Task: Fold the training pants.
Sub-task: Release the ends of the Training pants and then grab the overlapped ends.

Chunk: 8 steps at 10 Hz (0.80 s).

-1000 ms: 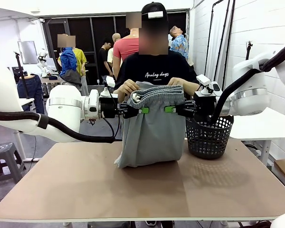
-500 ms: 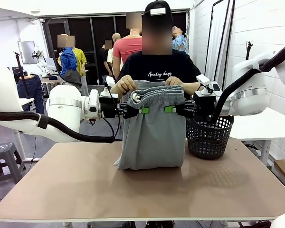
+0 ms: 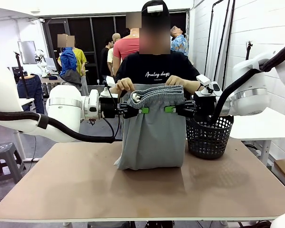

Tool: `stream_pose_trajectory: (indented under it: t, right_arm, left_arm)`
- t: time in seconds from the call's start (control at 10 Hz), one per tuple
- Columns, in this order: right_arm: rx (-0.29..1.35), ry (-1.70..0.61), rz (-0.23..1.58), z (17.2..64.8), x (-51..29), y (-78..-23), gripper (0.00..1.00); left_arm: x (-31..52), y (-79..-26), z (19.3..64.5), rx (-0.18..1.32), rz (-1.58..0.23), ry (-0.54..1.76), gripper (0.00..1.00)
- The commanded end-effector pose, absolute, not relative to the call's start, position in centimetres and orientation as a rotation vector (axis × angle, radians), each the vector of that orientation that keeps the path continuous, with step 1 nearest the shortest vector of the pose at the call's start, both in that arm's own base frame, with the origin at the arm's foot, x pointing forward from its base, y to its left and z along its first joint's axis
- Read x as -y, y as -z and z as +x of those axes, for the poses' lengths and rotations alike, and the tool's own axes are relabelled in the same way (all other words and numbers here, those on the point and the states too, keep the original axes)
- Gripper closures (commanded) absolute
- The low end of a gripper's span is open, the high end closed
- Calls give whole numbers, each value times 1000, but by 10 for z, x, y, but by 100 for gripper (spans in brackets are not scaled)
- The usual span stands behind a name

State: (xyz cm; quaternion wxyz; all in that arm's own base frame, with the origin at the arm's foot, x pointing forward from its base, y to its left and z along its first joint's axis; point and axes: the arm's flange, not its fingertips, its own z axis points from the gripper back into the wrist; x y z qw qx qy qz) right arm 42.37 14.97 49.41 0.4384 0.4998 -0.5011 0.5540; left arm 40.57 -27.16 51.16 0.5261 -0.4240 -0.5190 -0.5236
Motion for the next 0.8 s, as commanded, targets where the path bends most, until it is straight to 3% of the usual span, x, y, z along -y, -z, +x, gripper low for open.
stream_pose_trajectory:
  t: [0.0,0.7]
  right_arm:
    - [1248,-1381,1247,422,-151,-495,100]
    - [1248,-1381,1247,422,-151,-495,100]
  left_arm:
    - [272,-514,405,1248,-1010,1245,100]
    - [272,-514,405,1248,-1010,1245,100]
